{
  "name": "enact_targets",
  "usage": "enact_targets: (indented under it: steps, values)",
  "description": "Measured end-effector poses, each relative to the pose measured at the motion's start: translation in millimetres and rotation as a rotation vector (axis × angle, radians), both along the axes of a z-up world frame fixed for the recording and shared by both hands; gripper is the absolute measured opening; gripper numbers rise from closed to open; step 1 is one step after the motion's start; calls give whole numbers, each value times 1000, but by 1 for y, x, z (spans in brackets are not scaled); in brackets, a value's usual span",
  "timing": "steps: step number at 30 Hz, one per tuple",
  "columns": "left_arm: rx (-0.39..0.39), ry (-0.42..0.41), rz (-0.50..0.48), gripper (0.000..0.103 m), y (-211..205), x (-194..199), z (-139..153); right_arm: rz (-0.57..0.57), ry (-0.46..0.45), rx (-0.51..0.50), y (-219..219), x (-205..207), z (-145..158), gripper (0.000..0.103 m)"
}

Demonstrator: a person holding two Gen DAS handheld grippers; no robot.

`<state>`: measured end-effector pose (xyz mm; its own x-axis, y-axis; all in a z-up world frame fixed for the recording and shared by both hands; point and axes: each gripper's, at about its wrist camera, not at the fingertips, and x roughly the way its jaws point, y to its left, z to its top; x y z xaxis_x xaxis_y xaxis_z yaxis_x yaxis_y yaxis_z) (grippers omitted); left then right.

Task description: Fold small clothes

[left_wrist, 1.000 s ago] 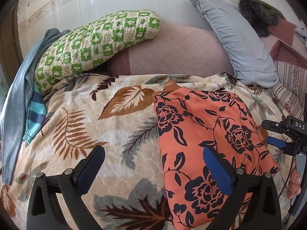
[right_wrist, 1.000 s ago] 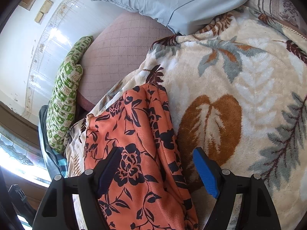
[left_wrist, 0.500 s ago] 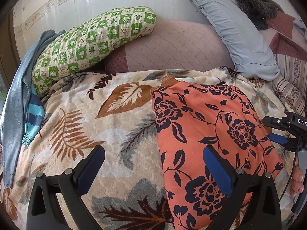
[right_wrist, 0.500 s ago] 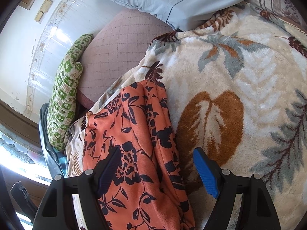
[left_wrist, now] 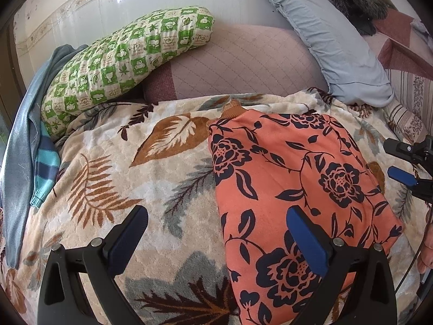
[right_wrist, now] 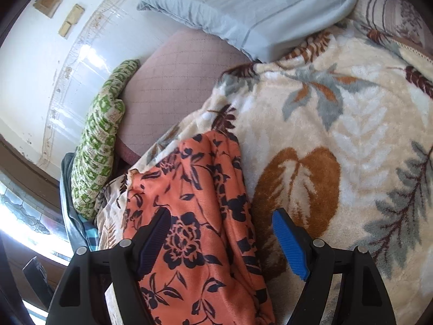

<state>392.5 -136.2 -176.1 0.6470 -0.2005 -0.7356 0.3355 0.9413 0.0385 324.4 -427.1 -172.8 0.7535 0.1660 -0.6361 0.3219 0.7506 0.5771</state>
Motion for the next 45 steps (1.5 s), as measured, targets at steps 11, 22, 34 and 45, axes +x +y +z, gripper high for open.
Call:
enact_targets:
  steps: [11,22,34,45]
  values:
    - [74,111,12,102,0,9,-27,196,187,-35,45,29,-36,41]
    - [66,120,-14,102,9,1,-14,162,128,-32,37,108,-3,38]
    - [-23,232,38,102,38,17,-23,229,251,-105,94,192,8,40]
    - [38,285,13,102,40,21,-37,251,339,11,140,228,-42,39]
